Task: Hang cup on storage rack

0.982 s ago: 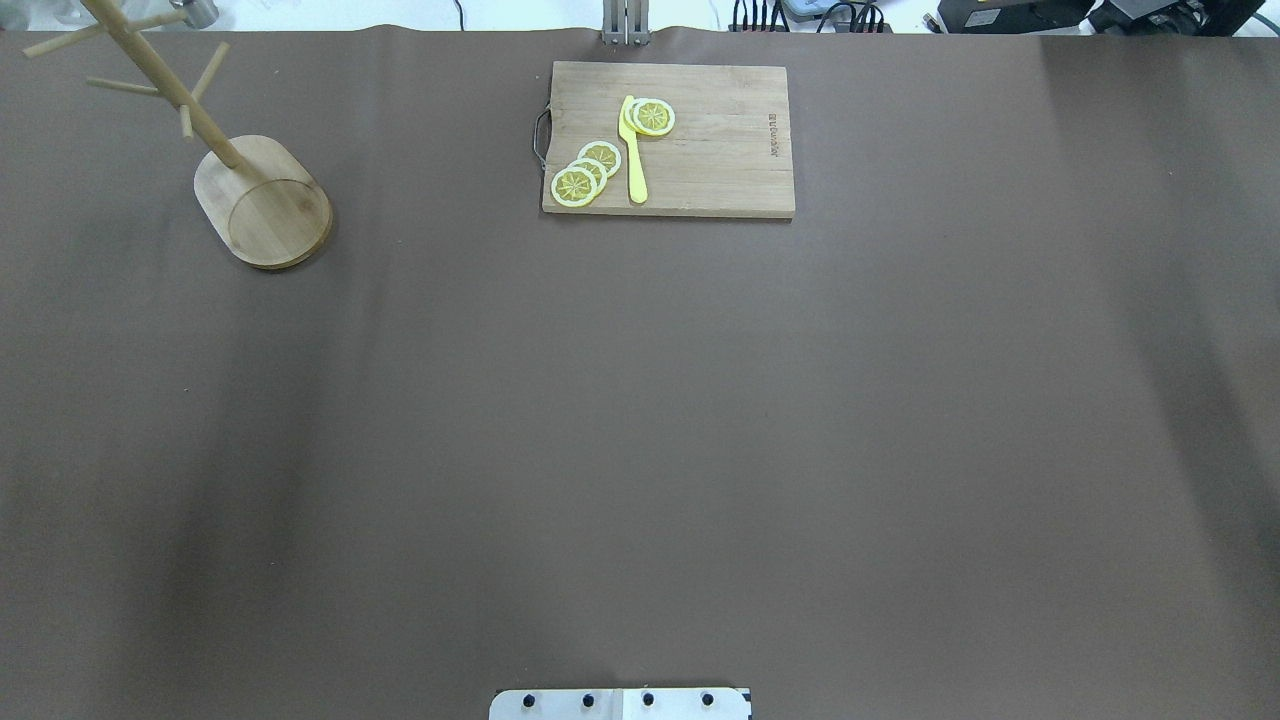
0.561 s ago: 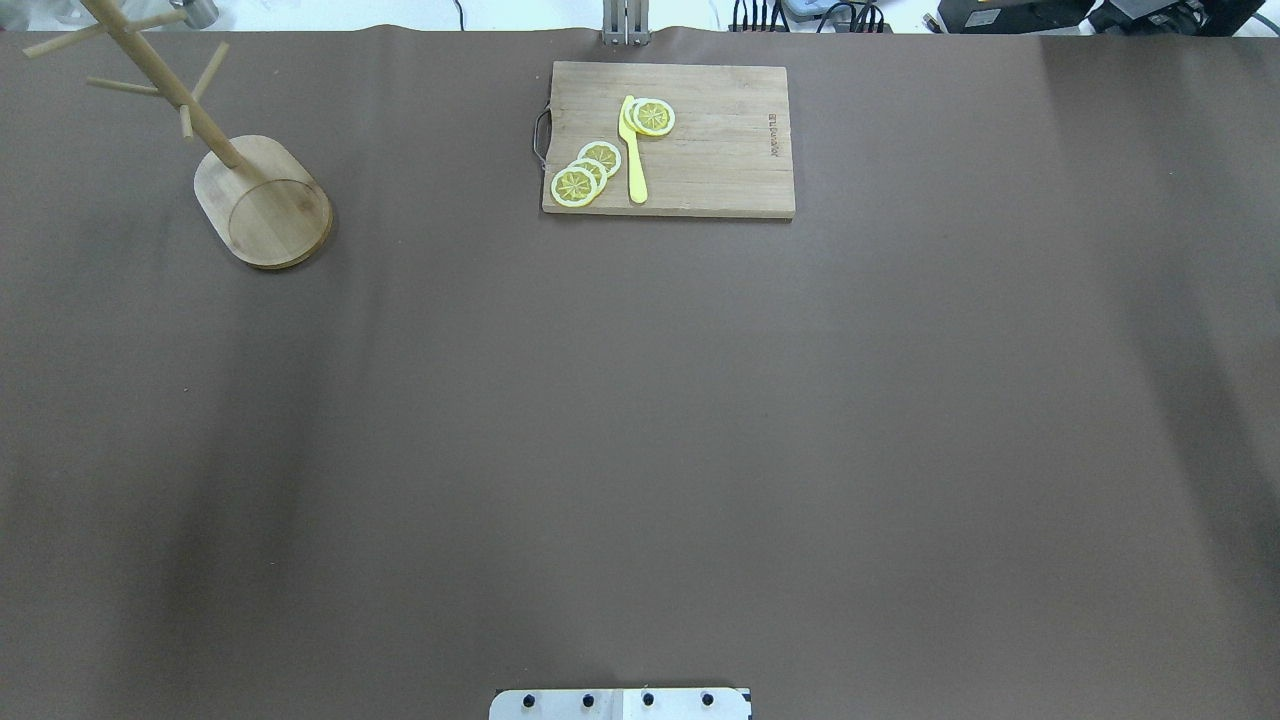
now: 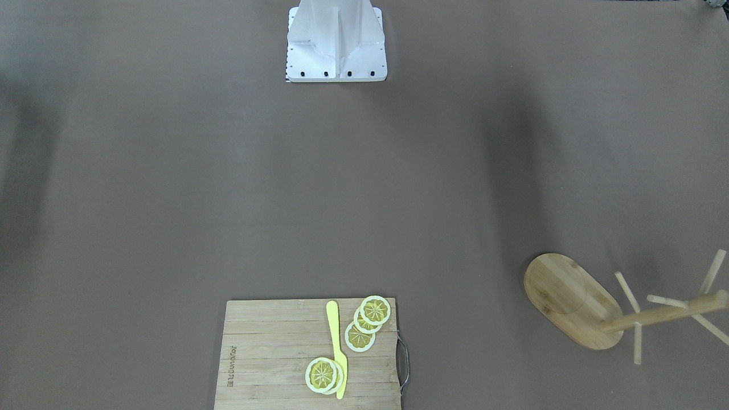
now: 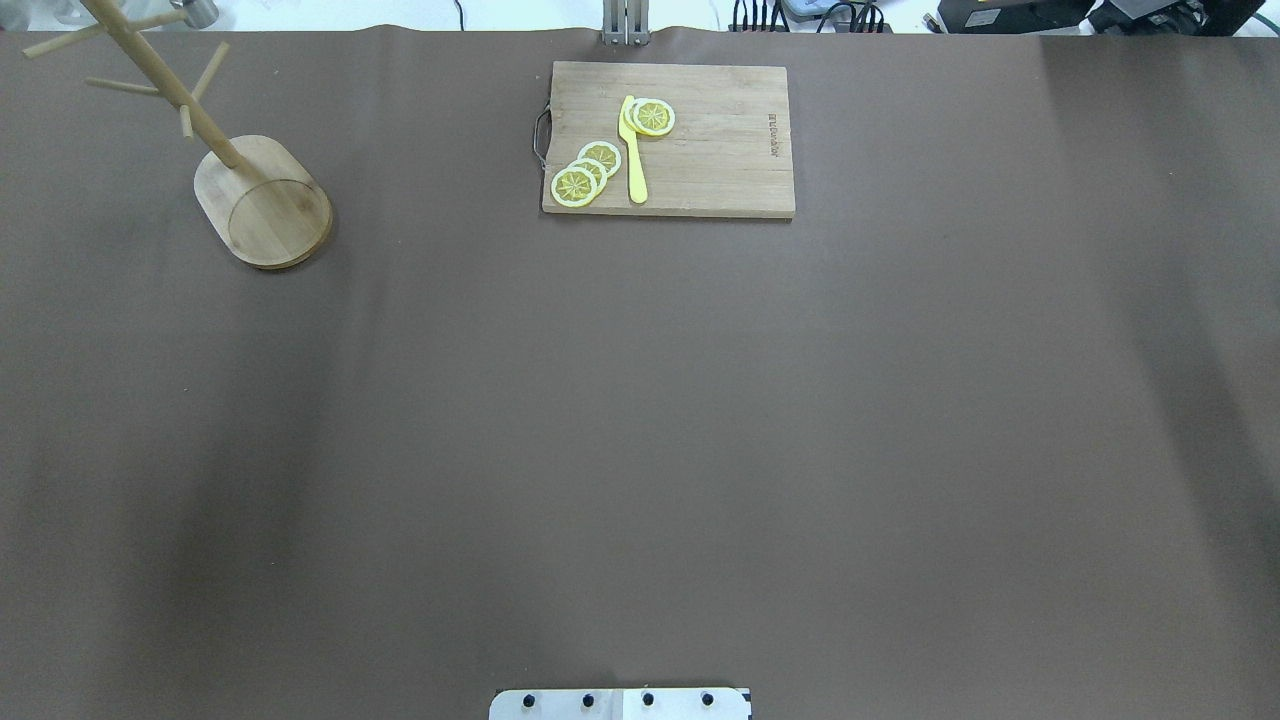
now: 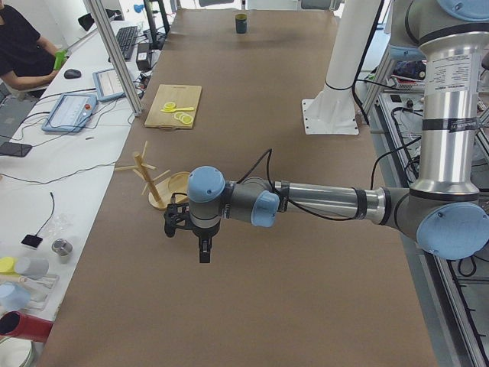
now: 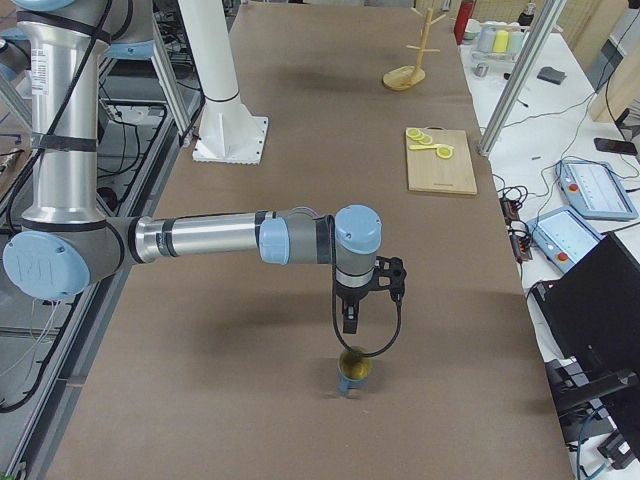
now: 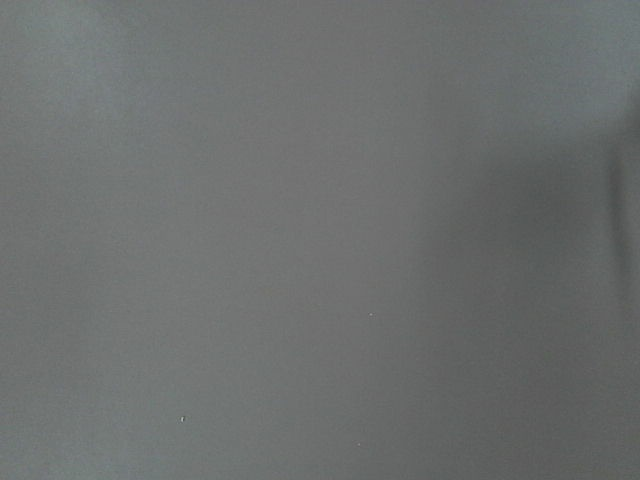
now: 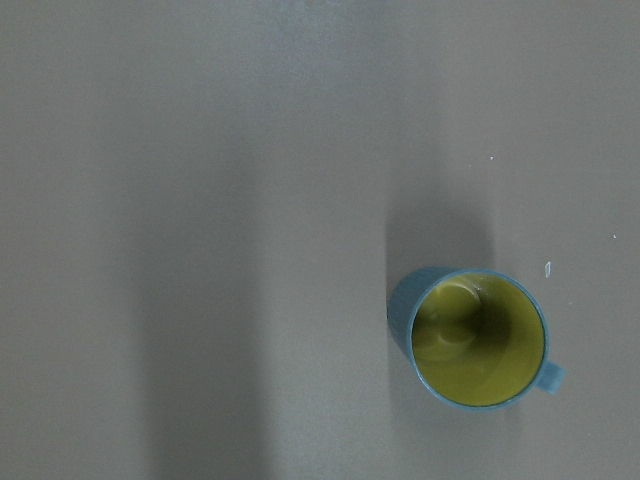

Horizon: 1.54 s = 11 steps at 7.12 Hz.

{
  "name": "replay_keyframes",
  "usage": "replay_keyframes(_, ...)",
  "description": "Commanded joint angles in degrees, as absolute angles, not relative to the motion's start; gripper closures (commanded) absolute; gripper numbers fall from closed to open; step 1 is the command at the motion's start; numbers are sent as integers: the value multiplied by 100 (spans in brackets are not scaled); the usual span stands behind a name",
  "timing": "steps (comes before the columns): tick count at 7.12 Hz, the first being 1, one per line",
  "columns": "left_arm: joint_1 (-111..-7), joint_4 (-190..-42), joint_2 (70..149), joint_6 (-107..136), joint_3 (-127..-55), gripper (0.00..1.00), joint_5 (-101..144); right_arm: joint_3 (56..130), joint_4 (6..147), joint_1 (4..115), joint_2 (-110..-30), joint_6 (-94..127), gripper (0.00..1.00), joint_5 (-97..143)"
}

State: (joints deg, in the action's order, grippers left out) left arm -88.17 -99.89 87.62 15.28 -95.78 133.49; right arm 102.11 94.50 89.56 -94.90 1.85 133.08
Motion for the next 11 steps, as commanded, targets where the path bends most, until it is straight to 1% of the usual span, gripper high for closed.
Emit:
replay_keyframes(1,-8789,-10134,8867,1529,-9510,2,13342,10222,9422,8956,-9466,185,0,13385)
replay_keyframes(2,-8789,-10108,9077,1555,-9536,2,13324,10222,9413,8895,-9274,176,0,13325)
replay_keyframes(3,-8789,-10090,9331,1521,-9371,2,13316,10187,9448,8816,-9142,193,0,13359)
replay_keyframes(4,-8780,-10081,9395,1512,-9273,2,13324,10247,9474,8815,-9115,202,0,13420)
replay_keyframes(5,-8772,-10081,9430,1538,-9264,2,13342,10083,9431,8554,-9045,237,0,13447)
replay_keyframes(7,-8754,-10151,9352,1538,-9525,2,13403,10064,9334,8561,-9176,28,0,13491)
replay_keyframes(8,-8754,-10308,9308,1538,-9571,2,13403,9820,9343,8578,-9193,-896,0,13465)
replay_keyframes(9,-8745,-10388,9308,1555,-9563,2,13403,9408,9343,8848,-9115,-1758,0,13491)
replay_keyframes(10,-8745,-10389,9308,1556,-9554,2,13403,9196,9343,9007,-9053,-2480,0,13483)
replay_keyframes(11,-8745,-10380,9316,1556,-9554,2,13403,8697,9204,9139,-8792,-2983,0,13482)
